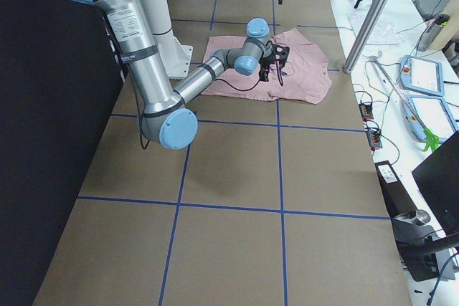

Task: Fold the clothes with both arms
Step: 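Fold the held sleeve inward toward the collar with the right gripper, release, then raise the right gripper away while the left gripper reaches the other sleeve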

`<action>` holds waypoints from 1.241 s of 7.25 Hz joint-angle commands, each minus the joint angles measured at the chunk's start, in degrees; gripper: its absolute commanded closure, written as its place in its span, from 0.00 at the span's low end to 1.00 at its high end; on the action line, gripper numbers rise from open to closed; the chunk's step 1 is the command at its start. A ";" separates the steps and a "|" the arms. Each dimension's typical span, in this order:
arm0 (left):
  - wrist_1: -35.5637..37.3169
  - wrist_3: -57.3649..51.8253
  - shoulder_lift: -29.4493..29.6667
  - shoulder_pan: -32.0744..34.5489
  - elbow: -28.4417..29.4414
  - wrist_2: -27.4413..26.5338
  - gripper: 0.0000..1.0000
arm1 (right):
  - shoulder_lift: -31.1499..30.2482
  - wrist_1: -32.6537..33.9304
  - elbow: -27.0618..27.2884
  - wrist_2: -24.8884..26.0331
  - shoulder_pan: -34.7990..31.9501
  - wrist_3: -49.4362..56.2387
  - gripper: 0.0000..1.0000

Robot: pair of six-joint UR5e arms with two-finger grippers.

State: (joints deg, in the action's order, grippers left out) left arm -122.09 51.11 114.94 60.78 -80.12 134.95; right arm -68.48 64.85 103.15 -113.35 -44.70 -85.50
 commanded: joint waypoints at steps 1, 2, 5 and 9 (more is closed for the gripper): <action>-6.64 5.48 6.75 -4.96 9.75 -9.33 0.00 | -2.89 0.02 3.02 -0.38 -0.22 0.07 0.00; -10.50 5.49 8.96 -5.23 14.59 -11.27 0.03 | -3.50 -0.07 3.19 -0.38 -0.22 0.07 0.00; -12.74 5.49 10.64 -7.07 17.80 -16.36 0.25 | -4.56 -0.07 3.46 -0.12 -0.48 0.16 0.00; -14.67 5.58 12.67 -7.96 21.57 -20.50 0.34 | -6.31 -0.33 4.07 0.58 -0.39 0.07 0.00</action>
State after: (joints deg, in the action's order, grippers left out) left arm -136.56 56.65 126.60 52.87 -60.00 115.65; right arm -74.47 64.58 107.06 -112.80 -45.10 -85.43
